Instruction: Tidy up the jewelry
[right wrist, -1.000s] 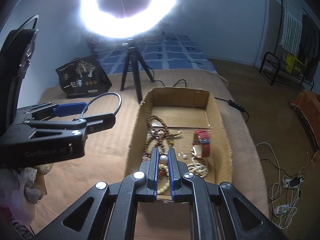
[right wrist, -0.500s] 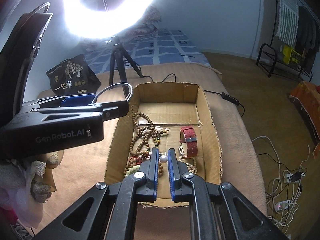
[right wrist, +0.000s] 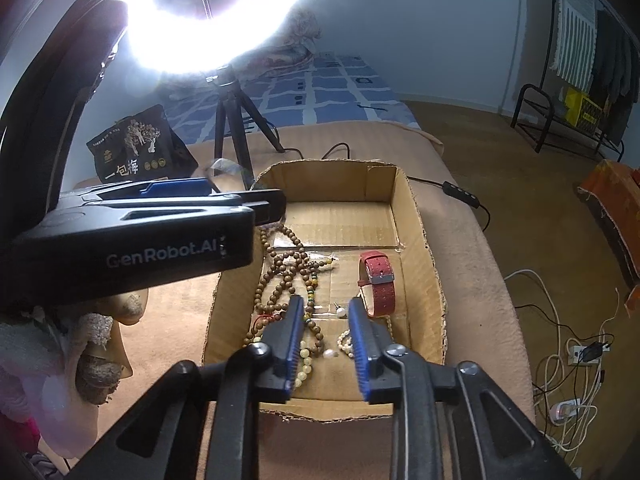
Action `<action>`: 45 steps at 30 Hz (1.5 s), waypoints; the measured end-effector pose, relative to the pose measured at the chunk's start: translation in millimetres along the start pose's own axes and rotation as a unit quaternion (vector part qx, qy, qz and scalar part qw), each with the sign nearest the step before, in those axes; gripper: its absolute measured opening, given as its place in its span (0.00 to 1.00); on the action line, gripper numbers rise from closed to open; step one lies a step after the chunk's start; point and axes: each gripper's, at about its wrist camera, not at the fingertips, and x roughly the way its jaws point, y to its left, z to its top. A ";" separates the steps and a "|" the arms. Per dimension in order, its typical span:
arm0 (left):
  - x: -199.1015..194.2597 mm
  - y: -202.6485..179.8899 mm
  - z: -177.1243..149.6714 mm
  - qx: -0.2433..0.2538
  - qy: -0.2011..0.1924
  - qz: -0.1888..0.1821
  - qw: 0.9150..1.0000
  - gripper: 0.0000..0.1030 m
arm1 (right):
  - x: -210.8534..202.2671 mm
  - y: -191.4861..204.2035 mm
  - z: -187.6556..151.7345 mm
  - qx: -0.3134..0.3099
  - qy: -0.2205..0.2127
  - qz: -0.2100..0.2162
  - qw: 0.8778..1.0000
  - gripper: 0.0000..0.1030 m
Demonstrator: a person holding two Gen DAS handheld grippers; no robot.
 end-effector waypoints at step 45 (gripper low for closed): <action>-137.4 32.0 -56.3 -0.017 -0.067 0.034 0.997 0.74 | -74.9 25.3 -13.7 -0.002 -0.072 -0.029 0.997 0.85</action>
